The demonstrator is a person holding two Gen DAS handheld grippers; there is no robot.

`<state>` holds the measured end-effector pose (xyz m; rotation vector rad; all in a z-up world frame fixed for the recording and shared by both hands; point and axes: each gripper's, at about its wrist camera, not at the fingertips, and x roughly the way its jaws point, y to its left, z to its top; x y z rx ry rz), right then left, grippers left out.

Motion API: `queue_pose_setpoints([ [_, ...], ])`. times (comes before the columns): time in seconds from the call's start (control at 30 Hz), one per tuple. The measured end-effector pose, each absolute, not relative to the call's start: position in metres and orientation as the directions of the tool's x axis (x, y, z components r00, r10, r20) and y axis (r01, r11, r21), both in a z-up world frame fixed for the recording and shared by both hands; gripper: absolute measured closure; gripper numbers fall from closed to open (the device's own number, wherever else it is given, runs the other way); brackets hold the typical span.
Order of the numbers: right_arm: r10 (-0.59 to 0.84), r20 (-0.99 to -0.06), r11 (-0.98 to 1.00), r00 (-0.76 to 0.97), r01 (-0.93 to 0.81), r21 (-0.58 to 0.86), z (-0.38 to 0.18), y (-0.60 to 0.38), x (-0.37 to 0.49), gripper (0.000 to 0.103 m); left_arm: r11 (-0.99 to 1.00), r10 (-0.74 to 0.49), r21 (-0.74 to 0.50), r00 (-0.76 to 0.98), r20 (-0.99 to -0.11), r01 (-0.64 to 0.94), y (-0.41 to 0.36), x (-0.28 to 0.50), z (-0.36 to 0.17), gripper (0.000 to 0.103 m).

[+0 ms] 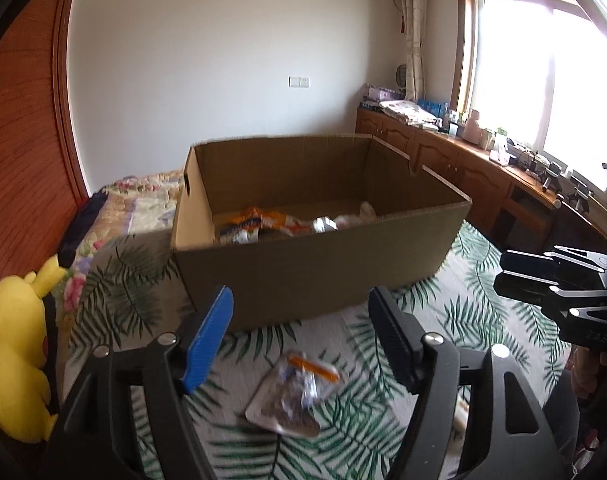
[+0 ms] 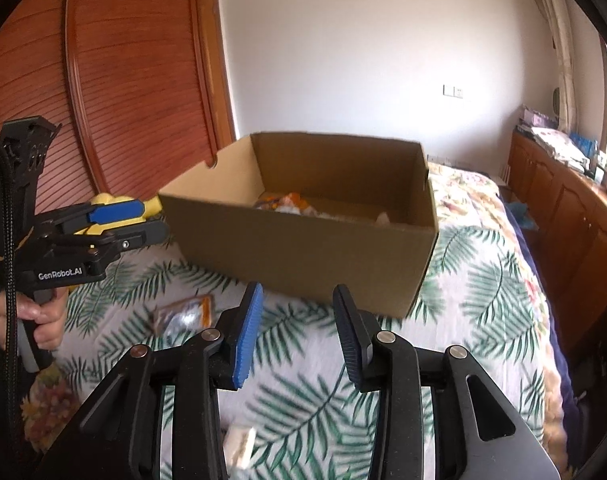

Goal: Organize snacks
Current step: 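Move both open tools back from the box to the remaining snacks on the bedspread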

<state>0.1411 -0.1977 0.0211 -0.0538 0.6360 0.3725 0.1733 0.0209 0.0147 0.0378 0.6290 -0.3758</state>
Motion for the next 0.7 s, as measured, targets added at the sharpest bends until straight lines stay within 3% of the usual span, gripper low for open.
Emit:
queue_pose_setpoints([
  [0.7, 0.355, -0.719, 0.909, 0.598, -0.399, 0.117, -0.055, -0.172, 0.103, 0.063, 0.934, -0.267, -0.033, 0.63, -0.729, 0.357, 0.021, 0.168, -0.06, 0.03],
])
